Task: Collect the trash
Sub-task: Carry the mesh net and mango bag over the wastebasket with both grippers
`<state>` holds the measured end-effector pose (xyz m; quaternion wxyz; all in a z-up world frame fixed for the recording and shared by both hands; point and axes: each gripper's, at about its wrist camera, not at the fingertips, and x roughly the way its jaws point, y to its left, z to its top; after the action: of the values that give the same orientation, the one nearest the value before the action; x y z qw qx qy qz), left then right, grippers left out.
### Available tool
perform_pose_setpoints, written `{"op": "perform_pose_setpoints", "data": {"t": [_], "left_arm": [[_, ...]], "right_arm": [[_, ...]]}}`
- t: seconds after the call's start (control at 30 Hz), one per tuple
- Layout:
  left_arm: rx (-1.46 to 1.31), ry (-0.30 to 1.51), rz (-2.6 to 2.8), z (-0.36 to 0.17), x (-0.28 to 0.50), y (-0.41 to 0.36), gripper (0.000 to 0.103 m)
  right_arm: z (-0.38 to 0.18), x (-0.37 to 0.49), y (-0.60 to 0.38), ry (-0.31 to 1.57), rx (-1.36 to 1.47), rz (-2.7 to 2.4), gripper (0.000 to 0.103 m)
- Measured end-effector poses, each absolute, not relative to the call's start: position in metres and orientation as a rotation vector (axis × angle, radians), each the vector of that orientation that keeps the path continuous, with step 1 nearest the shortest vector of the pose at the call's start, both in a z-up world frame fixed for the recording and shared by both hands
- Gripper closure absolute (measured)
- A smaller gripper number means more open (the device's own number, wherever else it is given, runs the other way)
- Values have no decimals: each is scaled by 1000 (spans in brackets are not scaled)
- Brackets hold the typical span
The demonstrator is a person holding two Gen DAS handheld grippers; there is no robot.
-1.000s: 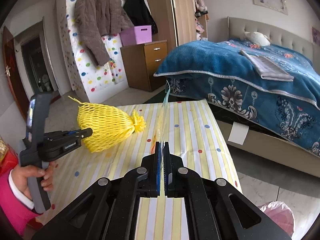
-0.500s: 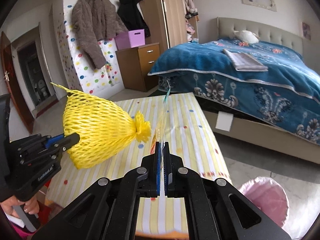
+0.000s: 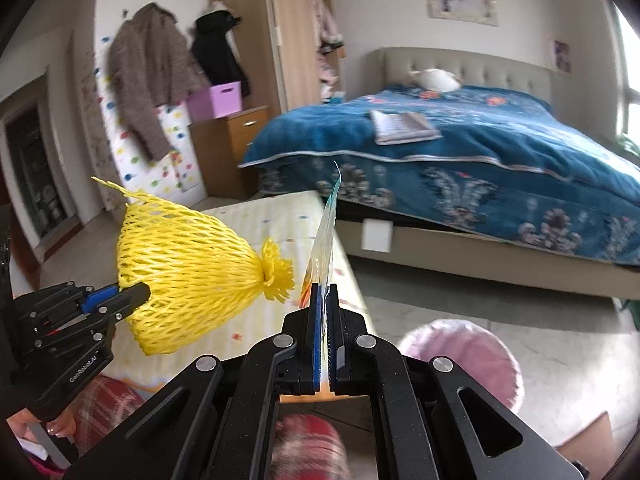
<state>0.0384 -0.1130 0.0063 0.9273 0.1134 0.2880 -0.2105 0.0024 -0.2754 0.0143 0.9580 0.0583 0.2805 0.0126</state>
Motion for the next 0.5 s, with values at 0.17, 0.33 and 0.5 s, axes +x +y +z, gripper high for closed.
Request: {"op": "perform_pose_setpoints", "data": {"t": [0.17,0.33,0.5], "left_arm": [[259,596,-529,-2,36,-159,92],[284,604,-619,-13,39,-203,92],[330,603,-676,-25,46,-244,91]], "right_arm": [[10,-20,-315,568,159,-75,101],[0,-32,-353,579,196,-168,101],[-16,-39,-393,600,228,-242,101]]}}
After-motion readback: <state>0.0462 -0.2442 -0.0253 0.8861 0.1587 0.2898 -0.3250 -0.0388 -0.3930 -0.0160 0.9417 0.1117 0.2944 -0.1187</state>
